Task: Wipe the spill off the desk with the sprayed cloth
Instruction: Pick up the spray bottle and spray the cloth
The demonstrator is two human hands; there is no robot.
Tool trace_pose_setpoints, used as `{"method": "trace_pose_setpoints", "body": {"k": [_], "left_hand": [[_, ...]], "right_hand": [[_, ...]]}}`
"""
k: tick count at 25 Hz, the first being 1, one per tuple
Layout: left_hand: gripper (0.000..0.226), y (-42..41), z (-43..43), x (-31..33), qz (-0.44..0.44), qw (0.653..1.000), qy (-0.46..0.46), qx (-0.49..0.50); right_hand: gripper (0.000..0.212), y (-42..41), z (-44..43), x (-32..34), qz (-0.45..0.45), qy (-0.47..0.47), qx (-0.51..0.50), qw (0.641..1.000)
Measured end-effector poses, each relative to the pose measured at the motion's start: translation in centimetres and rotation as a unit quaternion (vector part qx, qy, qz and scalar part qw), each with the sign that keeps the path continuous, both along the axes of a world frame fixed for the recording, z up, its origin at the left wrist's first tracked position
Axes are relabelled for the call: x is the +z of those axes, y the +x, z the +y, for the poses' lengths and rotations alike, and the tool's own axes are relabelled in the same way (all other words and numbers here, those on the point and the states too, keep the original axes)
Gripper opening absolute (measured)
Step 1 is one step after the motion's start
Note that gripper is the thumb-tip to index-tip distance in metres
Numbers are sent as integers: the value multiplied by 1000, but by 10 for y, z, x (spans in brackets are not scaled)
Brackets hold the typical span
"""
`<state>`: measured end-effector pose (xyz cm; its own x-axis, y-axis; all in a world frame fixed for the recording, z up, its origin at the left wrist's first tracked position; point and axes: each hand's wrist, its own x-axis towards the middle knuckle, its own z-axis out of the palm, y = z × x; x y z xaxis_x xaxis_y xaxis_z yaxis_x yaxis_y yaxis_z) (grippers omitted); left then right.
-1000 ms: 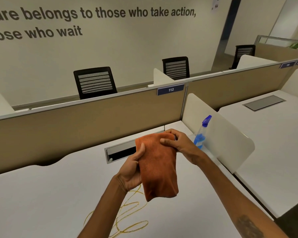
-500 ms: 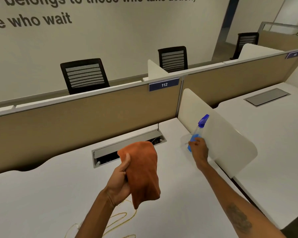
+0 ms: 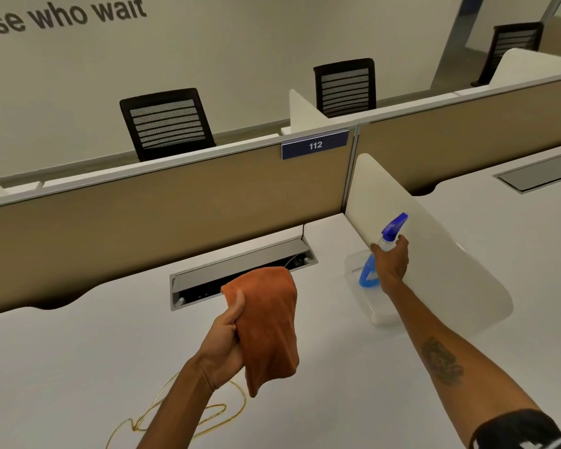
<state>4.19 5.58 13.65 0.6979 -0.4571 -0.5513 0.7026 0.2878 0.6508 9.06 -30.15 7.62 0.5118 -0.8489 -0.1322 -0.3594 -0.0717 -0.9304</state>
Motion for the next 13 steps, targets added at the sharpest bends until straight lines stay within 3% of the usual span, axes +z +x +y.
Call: {"method": "trace_pose_setpoints", "body": {"k": [13], "left_hand": [[55, 5, -8, -17, 19, 999, 24, 28]], "right_hand": [[48, 14, -16, -21, -14, -25, 27, 999]]}}
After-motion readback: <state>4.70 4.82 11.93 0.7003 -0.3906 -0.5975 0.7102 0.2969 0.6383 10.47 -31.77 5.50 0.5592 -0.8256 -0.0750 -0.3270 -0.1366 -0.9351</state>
